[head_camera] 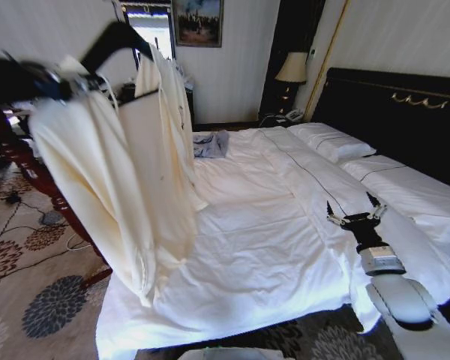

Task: Pick up the clothes from the bed and hang them on the clothes hanger.

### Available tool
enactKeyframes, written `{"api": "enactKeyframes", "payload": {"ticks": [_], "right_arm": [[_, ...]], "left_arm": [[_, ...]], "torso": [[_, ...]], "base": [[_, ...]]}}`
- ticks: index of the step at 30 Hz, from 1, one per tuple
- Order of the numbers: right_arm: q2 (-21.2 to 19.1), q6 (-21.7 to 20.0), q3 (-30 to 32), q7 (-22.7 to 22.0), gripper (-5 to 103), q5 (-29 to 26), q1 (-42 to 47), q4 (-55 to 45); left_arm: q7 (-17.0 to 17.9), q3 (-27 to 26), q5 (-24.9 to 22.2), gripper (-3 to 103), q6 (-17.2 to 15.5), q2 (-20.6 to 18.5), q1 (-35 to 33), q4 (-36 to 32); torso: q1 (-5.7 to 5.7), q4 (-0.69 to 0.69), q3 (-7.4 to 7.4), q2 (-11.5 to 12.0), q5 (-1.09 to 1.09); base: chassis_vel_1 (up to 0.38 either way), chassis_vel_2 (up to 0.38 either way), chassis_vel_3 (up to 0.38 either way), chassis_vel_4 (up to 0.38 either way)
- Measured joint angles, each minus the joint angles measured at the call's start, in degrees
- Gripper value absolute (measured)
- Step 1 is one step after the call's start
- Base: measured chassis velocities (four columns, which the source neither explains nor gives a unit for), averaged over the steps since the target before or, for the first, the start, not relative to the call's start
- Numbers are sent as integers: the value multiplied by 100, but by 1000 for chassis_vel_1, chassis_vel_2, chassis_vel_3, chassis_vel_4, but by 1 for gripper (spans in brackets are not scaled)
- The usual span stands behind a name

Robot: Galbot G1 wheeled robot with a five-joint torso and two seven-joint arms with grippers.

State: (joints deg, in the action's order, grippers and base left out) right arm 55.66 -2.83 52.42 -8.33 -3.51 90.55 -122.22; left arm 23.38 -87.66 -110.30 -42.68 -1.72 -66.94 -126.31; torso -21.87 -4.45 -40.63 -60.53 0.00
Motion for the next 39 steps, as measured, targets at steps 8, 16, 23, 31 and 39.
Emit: {"api": "enactKeyframes", "payload": {"ticks": [8,16,23,31,39], "right_arm": [[65,2,-64,-13,100,32,-13,51],[116,6,-121,-13,100,64,-6,68],[109,-25,-180,-20,100,65,-87,106],[49,-69,-174,-38,100,60,-36,111],[34,-153,-271,-48,100,57,-114,116]], "left_arm": [[49,446,56,22,4,-118,683,494],[93,305,436,22,23,318,342,668],[115,-186,573,22,38,997,-223,547],[-246,-3341,1157,21,62,1592,-3420,525],[-465,-4589,1184,21,59,1975,-5436,390]], "torso": [[-1,0,0,0,0],[-1,0,0,0,-2],[-1,0,0,0,-1],[0,2,1,0,0],[-1,-1,-1,0,0]], "base": [[0,0,0,0],[0,0,0,0],[0,0,0,0],[0,0,0,0],[0,0,0,0]]}}
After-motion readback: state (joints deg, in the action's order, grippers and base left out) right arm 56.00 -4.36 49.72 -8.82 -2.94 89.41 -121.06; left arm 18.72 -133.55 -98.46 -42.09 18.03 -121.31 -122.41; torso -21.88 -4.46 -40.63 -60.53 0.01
